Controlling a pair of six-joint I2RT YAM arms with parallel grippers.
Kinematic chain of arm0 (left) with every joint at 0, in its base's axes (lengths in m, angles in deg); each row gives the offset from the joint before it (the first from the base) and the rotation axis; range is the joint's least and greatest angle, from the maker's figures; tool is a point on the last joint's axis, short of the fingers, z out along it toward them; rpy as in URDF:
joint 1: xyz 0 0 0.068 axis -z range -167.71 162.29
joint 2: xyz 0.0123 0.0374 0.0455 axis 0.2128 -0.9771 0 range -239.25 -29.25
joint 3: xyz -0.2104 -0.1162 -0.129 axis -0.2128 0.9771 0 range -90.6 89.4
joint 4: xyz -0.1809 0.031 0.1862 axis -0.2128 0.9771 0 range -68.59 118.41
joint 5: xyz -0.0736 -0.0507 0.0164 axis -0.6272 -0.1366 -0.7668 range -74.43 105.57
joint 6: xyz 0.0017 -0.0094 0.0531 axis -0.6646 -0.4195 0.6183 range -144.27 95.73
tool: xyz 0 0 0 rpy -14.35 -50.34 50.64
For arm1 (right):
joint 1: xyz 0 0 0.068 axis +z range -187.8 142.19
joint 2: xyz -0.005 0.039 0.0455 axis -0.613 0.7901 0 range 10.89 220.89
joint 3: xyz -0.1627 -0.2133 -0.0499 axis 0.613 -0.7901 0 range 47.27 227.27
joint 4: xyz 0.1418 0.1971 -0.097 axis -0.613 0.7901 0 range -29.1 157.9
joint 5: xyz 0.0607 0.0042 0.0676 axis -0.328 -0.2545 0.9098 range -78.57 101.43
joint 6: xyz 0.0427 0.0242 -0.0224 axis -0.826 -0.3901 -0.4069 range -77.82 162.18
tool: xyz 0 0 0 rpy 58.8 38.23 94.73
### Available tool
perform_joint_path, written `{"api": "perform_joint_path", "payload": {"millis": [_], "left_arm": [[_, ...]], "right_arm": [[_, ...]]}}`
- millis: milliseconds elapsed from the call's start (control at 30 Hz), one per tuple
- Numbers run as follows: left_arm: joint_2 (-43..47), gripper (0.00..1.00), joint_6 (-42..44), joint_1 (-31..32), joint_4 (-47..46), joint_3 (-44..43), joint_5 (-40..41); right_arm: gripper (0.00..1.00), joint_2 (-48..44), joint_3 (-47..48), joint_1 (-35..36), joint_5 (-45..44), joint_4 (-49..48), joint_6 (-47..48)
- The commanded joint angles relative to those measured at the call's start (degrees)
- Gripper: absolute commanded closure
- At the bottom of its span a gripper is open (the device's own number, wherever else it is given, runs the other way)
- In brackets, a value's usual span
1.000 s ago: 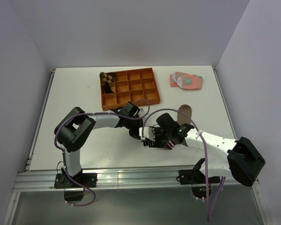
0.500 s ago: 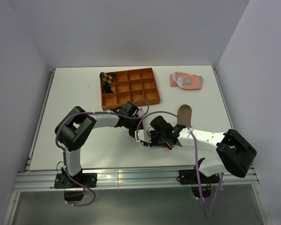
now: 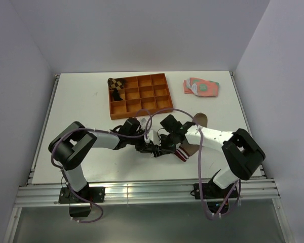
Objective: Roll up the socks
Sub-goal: Roll the sock at the center of the board, then pick up the sock at the center of the board.
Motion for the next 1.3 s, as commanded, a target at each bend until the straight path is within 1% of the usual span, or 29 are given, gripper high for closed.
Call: {"api": "perform_joint_path", "payload": {"millis": [0, 67, 100, 133, 167, 233, 267, 367, 500, 600, 767, 900, 1033, 1267], "left_arm": [[3.0, 0.68, -1.3, 1.8, -6.0, 5.2, 8.6], [5.2, 0.66, -1.2, 2.8, -7.9, 7.3, 12.8], [6.0, 0.64, -1.4, 3.3, -8.8, 8.2, 14.3], [7.6, 0.62, -1.6, 4.0, -13.2, 9.4, 16.1], [8.3, 0.59, -2.4, 4.3, -14.8, 11.6, 17.1], [10.3, 0.56, -2.6, 4.9, -19.3, 13.5, 20.4], [10.8, 0.53, -1.9, 5.6, -19.9, 14.7, 21.9], [13.0, 0.51, 0.2, 7.8, -22.3, 16.5, 27.4], [15.2, 0.44, 3.5, 10.5, -24.5, 17.6, 31.3], [16.1, 0.4, 5.9, 11.5, -27.3, 18.9, 32.4], [17.8, 0.35, 9.5, 12.4, -27.9, 19.8, 33.8], [16.6, 0.35, 12.5, 12.5, -24.3, 17.2, 33.5], [13.9, 0.36, 15.2, 12.5, -22.1, 14.7, 31.2], [10.0, 0.36, 16.5, 12.5, -22.8, 12.5, 28.6]], "right_arm": [[0.74, 5.7, 3.8, -2.4, 6.5, 9.8, 0.2], [0.74, 9.3, 7.3, -3.8, 7.9, 12.7, 1.1], [0.74, 10.5, 8.5, -4.4, 8.8, 15.9, 2.1], [0.74, 11.8, 10.9, -4.9, 10.0, 17.3, 2.4], [0.74, 14.4, 12.1, -6.0, 10.7, 19.0, 3.0], [0.74, 16.9, 15.7, -6.9, 11.9, 23.0, 4.0], [0.74, 18.1, 16.9, -7.8, 12.2, 24.3, 4.3], [0.75, 22.7, 21.1, -8.8, 12.6, 28.5, 5.1], [0.75, 26.8, 24.2, -9.6, 12.5, 31.0, 4.5], [0.75, 28.7, 26.4, -9.7, 12.6, 31.8, 3.7], [0.75, 30.6, 28.0, -9.7, 12.3, 32.5, 2.7], [0.75, 31.7, 29.3, -9.7, 12.5, 33.9, 2.5], [0.75, 33.0, 31.0, -9.8, 12.7, 35.1, 2.2], [0.75, 34.5, 32.2, -10.4, 12.7, 35.4, 1.2]]}}
